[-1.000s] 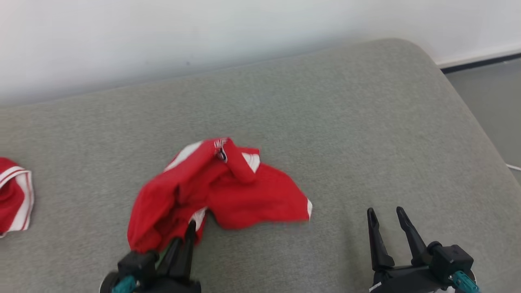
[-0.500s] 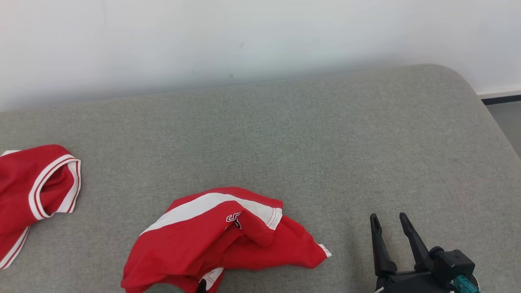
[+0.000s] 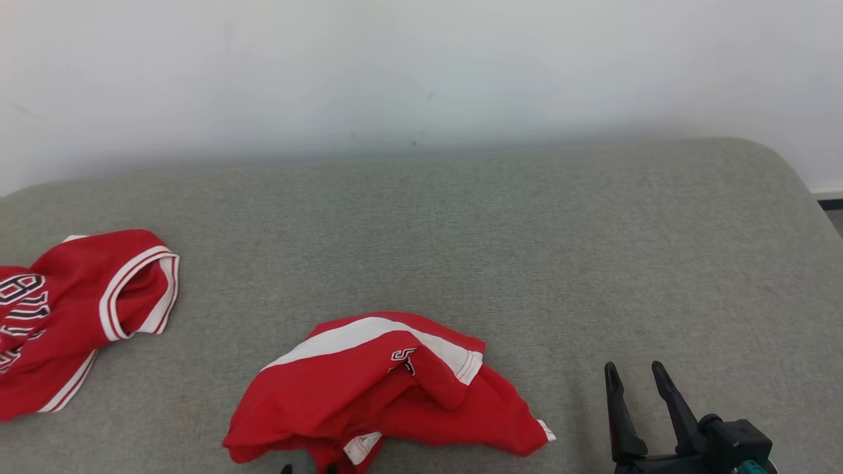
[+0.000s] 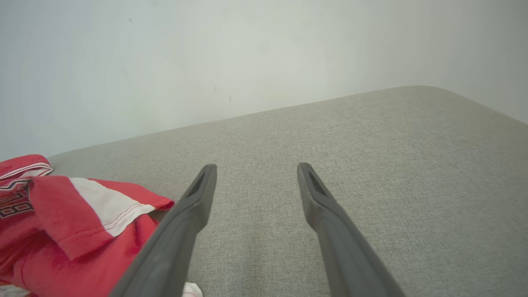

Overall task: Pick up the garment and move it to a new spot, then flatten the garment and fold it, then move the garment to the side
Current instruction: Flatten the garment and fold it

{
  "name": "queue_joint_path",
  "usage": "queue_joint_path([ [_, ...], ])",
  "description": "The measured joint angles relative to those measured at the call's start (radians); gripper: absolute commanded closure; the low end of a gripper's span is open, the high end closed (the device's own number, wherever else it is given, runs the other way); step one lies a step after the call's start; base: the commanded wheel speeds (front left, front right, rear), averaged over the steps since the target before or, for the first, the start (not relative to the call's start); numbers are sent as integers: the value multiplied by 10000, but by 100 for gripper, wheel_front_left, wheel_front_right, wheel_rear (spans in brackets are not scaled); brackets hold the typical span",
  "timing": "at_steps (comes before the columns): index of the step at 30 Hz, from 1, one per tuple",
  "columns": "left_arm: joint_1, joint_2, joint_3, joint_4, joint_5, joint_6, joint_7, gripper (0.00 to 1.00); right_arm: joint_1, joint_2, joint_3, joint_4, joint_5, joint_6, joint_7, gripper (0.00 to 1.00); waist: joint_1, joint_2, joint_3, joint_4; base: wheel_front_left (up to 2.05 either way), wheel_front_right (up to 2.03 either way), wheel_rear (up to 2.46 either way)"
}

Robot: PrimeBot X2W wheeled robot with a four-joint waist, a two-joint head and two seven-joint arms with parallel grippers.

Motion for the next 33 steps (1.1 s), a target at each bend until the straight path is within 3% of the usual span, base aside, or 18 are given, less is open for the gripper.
queue_joint_path([
  [12, 494, 359, 686, -2433, 1716, 380, 0, 0, 0, 2, -44, 40, 48, 0, 2, 0, 1, 0, 61, 326, 0, 0, 0],
  [21, 24, 700, 305, -2320, 2499, 357, 0, 0, -66, 2, -44, 127, 138, 0, 2, 0, 1, 1, 135, 88, 0, 0, 0],
  [25, -358, 593, 307, -1860, 2266, 293, 0, 0, -103, 4, -46, 173, 151, 0, 2, 0, 2, 1, 218, 10, 0, 0, 0],
  [26, -536, 591, 278, -1657, 2249, 282, 2, 42, -134, 8, -40, 190, 153, 0, 2, 0, 2, 1, 230, -14, 0, 0, 0],
  [27, -691, 568, 274, -1494, 2219, 276, 0, 92, -165, 6, -36, 205, 153, 0, 2, 0, 2, 1, 239, -36, 0, 0, 0],
  [28, -846, 512, 263, -1344, 2115, 203, 0, 100, -183, 2, -35, 221, 155, 0, 2, 0, 2, 1, 245, -61, 0, 0, 0],
  [33, -1535, 433, 182, -1103, 1969, 117, 0, 100, -225, 4, -12, 234, 165, 0, 2, 0, 2, 1, 307, -188, 0, 0, 0],
])
